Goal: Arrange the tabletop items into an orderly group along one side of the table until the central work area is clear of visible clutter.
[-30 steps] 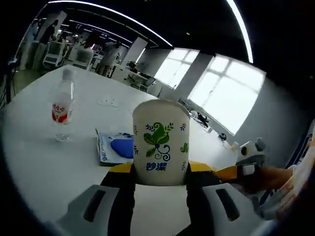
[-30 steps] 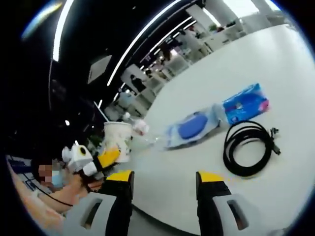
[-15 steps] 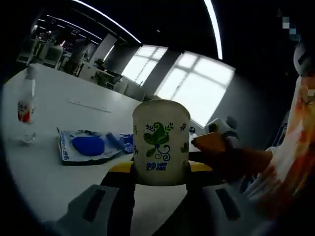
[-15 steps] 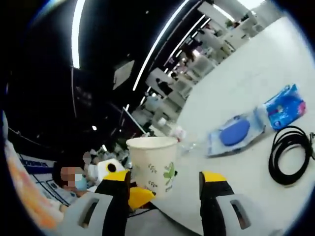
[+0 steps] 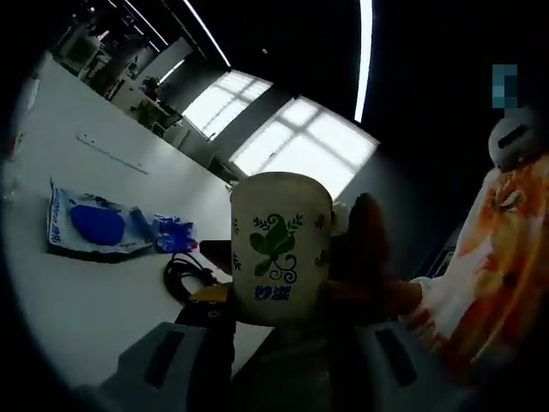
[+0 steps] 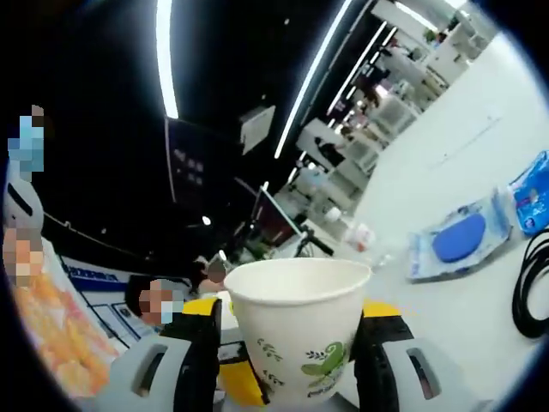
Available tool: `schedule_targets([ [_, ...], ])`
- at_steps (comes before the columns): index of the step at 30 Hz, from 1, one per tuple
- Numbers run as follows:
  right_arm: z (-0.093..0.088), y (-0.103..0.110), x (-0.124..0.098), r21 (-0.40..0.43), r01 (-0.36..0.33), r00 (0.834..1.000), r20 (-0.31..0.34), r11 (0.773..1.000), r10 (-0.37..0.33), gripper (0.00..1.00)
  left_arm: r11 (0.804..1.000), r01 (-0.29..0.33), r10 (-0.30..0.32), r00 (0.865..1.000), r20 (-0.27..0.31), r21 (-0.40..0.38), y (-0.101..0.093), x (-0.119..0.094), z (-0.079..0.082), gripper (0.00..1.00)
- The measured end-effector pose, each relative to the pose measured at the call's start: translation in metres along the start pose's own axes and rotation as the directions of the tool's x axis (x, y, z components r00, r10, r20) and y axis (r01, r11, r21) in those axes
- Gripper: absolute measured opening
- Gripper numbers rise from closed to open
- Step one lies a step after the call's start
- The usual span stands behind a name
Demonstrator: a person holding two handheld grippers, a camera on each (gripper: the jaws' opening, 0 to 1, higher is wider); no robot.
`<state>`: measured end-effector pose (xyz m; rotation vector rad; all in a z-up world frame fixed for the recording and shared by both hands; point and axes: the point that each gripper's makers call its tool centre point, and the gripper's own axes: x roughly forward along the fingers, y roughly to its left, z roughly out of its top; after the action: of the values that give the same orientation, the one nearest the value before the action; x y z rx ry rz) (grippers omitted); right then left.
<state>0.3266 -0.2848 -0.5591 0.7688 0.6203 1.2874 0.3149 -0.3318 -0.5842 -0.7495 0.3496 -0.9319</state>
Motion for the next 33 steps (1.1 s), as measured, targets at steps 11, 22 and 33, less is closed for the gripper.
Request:
schedule_targets([
  [11,0.003,0.000,-0.005,-0.064,0.009,1.000,0.000,0.998,-0.009,0.45,1.000,-0.020,0.021,1.000,-0.017,0.013,-0.005,0.003,-0.003,0.41],
  [22,0.007,-0.026,-0.016,-0.384,0.173,0.972,-0.084,0.907,-0.221,0.45,0.946,-0.223,0.235,0.972,-0.027,0.234,0.012,-0.028,0.019,0.60],
  [33,-0.007,-0.032,-0.011,-0.553,0.150,0.936,-0.188,0.820,-0.298,0.46,0.842,-0.186,0.248,0.967,-0.057,0.506,-0.035,-0.015,0.074,0.49],
])
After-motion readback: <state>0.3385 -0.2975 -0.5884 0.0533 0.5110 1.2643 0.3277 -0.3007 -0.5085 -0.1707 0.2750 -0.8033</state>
